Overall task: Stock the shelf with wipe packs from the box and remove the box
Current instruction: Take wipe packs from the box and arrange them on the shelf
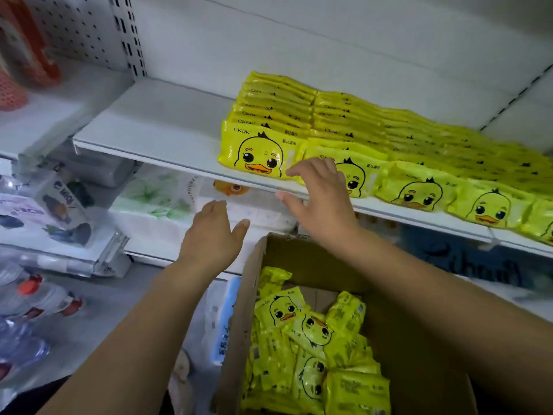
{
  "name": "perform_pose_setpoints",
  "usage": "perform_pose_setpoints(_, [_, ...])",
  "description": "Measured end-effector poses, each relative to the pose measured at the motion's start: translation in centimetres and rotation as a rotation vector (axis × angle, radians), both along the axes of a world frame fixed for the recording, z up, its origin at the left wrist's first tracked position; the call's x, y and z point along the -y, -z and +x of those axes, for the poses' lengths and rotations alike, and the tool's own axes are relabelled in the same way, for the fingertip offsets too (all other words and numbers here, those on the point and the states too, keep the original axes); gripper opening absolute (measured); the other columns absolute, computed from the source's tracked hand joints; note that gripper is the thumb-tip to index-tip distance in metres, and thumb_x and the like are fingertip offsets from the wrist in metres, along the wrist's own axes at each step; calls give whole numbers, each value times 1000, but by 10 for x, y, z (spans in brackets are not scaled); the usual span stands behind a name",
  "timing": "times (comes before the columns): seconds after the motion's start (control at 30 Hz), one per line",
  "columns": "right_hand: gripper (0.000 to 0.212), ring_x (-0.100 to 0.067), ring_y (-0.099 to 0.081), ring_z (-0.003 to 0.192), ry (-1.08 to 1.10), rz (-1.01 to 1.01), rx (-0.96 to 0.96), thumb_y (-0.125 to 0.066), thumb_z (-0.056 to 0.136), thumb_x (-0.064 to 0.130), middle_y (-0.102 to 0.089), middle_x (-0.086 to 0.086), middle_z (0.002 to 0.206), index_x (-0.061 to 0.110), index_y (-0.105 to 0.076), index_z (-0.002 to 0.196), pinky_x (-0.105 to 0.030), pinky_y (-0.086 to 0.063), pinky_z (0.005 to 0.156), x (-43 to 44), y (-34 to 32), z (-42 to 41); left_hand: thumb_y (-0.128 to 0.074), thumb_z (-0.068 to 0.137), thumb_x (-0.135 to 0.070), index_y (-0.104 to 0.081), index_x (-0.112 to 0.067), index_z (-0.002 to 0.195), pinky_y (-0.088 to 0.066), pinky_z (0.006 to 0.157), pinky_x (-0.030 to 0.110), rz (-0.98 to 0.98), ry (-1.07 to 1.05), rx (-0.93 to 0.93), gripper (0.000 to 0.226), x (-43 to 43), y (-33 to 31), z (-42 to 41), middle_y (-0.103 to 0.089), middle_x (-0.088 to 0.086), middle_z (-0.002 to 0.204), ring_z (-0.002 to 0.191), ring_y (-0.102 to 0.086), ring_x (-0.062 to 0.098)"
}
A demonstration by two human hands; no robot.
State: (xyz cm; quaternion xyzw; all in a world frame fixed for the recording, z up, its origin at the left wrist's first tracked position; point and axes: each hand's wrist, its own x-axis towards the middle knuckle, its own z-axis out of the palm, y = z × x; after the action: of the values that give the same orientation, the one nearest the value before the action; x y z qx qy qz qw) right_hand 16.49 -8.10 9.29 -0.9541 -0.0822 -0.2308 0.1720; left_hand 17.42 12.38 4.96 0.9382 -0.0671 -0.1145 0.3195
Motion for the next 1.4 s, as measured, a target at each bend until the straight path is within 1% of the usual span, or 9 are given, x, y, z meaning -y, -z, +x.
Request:
perform_pose_setpoints(0.27, [28,-14,-58,99,177,521,-447,-73,90,37,-63,6,99,14,-68,104,-30,-45,82,22,120,-124,-39,102,-59,-33,-6,152,-42,102,43,-115,-38,-283,73,39,46,-56,-49,22,148,134,-49,39])
perform_pose_setpoints(0.47, [29,-20,-60,89,375,683,-869,-69,93,40,-61,3,81,17,-60,79,-31,-44,74,53,208,-159,-36,107,-48,-51,-8,98,-32,74,35,-71,-119,-243,44,57,69,-73,-62,21,106,99,-56,37])
perform_pose_setpoints(0.57, [34,-26,-65,102,453,670,-1002,-69,92,44,-70,-8,96,12,-65,81,-34,-49,82,65,246,-154,-35,108,-47,-48,-10,89,-30,70,34,-65,-139,-208,43,60,69,-70,-53,5,82,85,-49,29])
perform_pose_setpoints(0.67, [52,-29,-60,120,478,571,-1097,-65,91,54,-67,-10,122,6,-67,111,-29,-44,86,70,267,-130,-38,108,-45,-48,-13,86,-25,66,32,-63,-150,-198,40,61,71,-69,-47,-4,75,81,-46,24])
perform_pose_setpoints(0.8, [80,-33,-47,136,478,504,-1140,-66,89,58,-51,-15,147,5,-45,144,-37,-42,107,67,285,-93,-43,106,-44,-40,-24,69,-24,57,37,-121,-172,-174,43,59,79,-66,-43,-9,66,65,-42,16])
perform_pose_setpoints(0.97, [98,-37,-43,138,533,474,-1281,-71,79,66,-46,-16,149,6,-34,147,-39,-40,105,61,307,-74,-47,106,-41,-35,-27,63,-28,52,28,-165,-177,-143,47,57,87,-65,-38,-9,56,54,-41,7])
perform_pose_setpoints(1.1, [119,-38,-37,142,564,236,-1389,-66,65,85,-41,-16,151,7,-33,148,-50,-33,113,63,320,-68,-48,105,-43,-36,-26,63,-27,53,32,-200,-183,-155,47,57,91,-65,-38,-10,53,52,-38,7])
perform_pose_setpoints(1.23, [107,-37,-39,140,546,302,-1344,-74,61,80,-50,-11,145,14,-48,140,-51,-31,114,73,327,-66,-48,105,-45,-40,-25,65,-26,49,26,-211,-191,-166,45,55,94,-65,-46,-18,47,48,-39,6])
perform_pose_setpoints(1.4, [65,-33,-53,129,519,419,-1274,-66,87,60,-63,-13,129,2,-66,117,-37,-43,105,92,314,-80,-47,105,-45,-45,-21,68,-27,45,19,-209,-182,-166,45,56,91,-64,-43,-10,51,48,-43,2])
